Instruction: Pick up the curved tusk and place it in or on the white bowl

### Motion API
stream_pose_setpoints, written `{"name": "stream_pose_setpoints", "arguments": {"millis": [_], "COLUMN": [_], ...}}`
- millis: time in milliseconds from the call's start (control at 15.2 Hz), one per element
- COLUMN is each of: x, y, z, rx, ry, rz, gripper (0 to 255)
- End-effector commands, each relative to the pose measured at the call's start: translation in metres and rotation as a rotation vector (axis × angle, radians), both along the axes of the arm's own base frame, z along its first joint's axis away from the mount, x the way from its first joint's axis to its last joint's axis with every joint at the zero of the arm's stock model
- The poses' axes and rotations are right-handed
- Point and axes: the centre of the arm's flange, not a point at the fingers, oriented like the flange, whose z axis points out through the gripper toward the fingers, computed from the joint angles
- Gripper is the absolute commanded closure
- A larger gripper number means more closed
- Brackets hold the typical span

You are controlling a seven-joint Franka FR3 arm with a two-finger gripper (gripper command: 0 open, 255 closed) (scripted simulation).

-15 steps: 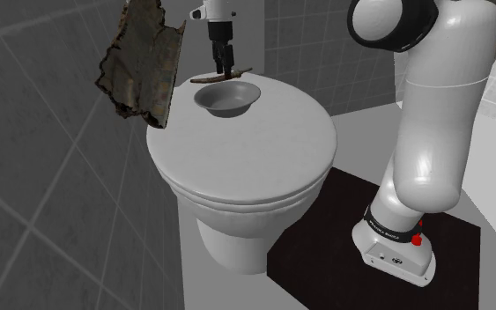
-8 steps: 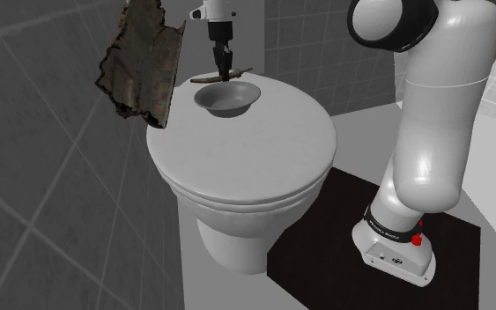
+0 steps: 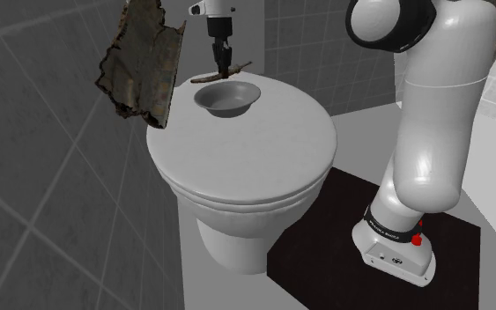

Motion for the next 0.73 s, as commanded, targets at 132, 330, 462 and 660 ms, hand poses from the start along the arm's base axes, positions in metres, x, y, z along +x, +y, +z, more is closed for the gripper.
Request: {"name": "stream_pose_setpoints", "arguments": {"millis": [132, 330, 462, 660], "x": [0.000, 0.000, 0.000, 0.000], "y": [-0.001, -0.001, -0.001, -0.001], "z": [0.021, 0.036, 0.047, 0.063], "rx": [0.000, 0.000, 0.000, 0.000], "ry": [0.000, 0.000, 0.000, 0.000], "rz": [0.000, 0.000, 0.000, 0.000], "gripper": [255, 255, 255, 255]}}
